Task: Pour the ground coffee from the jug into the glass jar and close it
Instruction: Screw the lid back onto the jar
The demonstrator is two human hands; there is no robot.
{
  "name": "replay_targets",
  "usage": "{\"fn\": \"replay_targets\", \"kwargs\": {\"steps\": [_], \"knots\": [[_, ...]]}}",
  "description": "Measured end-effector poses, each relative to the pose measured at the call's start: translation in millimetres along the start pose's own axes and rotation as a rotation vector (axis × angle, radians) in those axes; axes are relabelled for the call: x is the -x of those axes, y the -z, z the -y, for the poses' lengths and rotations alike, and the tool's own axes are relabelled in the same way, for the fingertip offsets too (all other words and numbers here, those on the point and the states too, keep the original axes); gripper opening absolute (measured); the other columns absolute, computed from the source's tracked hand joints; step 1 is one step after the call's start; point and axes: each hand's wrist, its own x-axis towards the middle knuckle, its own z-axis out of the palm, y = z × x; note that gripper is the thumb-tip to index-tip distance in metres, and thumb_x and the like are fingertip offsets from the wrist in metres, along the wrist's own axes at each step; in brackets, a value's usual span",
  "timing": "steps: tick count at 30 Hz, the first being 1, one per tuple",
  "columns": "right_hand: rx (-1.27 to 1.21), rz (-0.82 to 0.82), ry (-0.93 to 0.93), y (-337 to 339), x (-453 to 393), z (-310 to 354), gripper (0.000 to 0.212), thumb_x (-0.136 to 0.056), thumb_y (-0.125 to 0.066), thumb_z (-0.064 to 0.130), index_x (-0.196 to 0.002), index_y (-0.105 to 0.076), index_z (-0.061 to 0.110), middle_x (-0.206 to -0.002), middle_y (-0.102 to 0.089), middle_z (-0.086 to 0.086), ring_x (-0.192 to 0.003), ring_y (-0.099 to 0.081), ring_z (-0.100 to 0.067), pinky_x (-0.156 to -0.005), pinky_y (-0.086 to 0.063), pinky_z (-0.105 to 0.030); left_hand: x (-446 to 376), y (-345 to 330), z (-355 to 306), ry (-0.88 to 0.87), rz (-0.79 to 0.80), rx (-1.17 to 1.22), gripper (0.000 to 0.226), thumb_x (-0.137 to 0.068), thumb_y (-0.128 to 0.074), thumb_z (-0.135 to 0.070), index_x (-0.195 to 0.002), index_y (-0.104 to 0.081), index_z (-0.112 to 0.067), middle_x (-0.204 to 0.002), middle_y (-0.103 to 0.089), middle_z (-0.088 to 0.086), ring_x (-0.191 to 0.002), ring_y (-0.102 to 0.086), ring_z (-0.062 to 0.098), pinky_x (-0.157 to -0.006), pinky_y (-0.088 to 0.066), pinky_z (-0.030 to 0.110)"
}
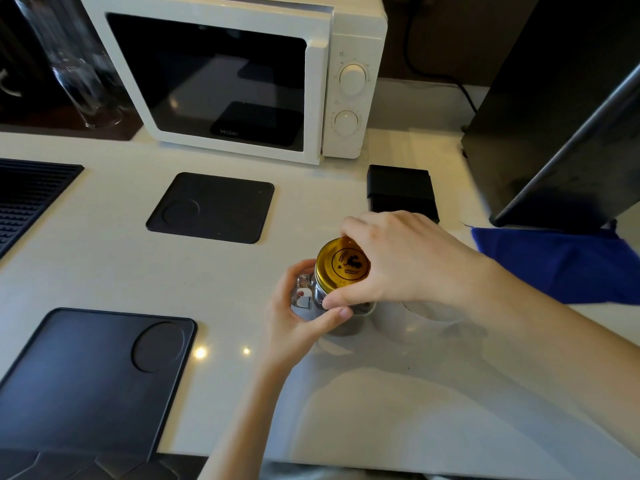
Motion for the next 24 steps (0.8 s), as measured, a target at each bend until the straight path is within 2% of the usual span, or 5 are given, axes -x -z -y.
{"fn": "replay_targets", "kwargs": {"steps": [5,9,15,19,24], "knots": [[-0.014,-0.009,-0.103,7.8,4.1,-3.9,0.076,-0.065,-0.04,0.084,-0.067,-0.054,0.009,-0.066,-0.056,-0.005,-0.063,-0.052,-0.022,-0.05,-0.038,-0.032,0.1,-0.1,-1.9,-0.009,-0.007,-0.031,0.065,-0.054,-0.072,-0.064,-0.109,-0.05,-0.038,-0.102,-0.063,-0.03,-0.098,-0.06,0.0,-0.077,-0.045,0.01],[-0.219,0.273,0.019,14.5,2.9,-13.6,0.079,-0.071,-0.071,0.05,-0.137,-0.034,0.027,-0.137,-0.043,0.003,-0.123,-0.038,-0.013,-0.098,-0.038,-0.03,0.1,0.2,1.4,0.003,-0.007,-0.006,0.065,-0.053,-0.076,-0.059,-0.11,-0.052,-0.037,-0.105,-0.066,-0.016,-0.1,-0.063,0.01,-0.08,-0.049,0.017],[0.009,0.085,0.01,14.3,1.9,-10.8,0.074,-0.064,-0.055,0.077,-0.111,-0.053,0.02,-0.096,-0.062,0.003,-0.088,-0.057,-0.019,-0.068,-0.047,-0.03,-0.5,1.1,3.4,-0.015,-0.007,-0.044,0.062,-0.055,-0.075,-0.06,-0.109,-0.051,-0.044,-0.106,-0.064,-0.018,-0.1,-0.063,0.009,-0.081,-0.05,0.02],[-0.136,0.193,0.076,12.0,0.6,-15.3,0.092,-0.068,-0.07,0.053,-0.142,-0.019,0.031,-0.138,-0.041,0.006,-0.121,-0.04,-0.014,-0.092,-0.041,-0.03,-0.4,0.6,3.0,-0.01,-0.008,-0.031,0.065,-0.054,-0.076,-0.06,-0.11,-0.052,-0.038,-0.105,-0.065,-0.018,-0.099,-0.063,0.008,-0.082,-0.05,0.02],[-0.025,0.068,0.001,12.6,-1.4,-11.4,0.082,-0.065,-0.042,0.08,-0.121,-0.051,0.021,-0.087,-0.062,0.008,-0.081,-0.056,-0.013,-0.067,-0.043,-0.029,-0.3,1.0,0.6,-0.02,-0.005,-0.047,0.062,-0.055,-0.076,-0.057,-0.109,-0.051,-0.04,-0.103,-0.063,-0.026,-0.098,-0.061,0.004,-0.079,-0.046,0.013]]}}
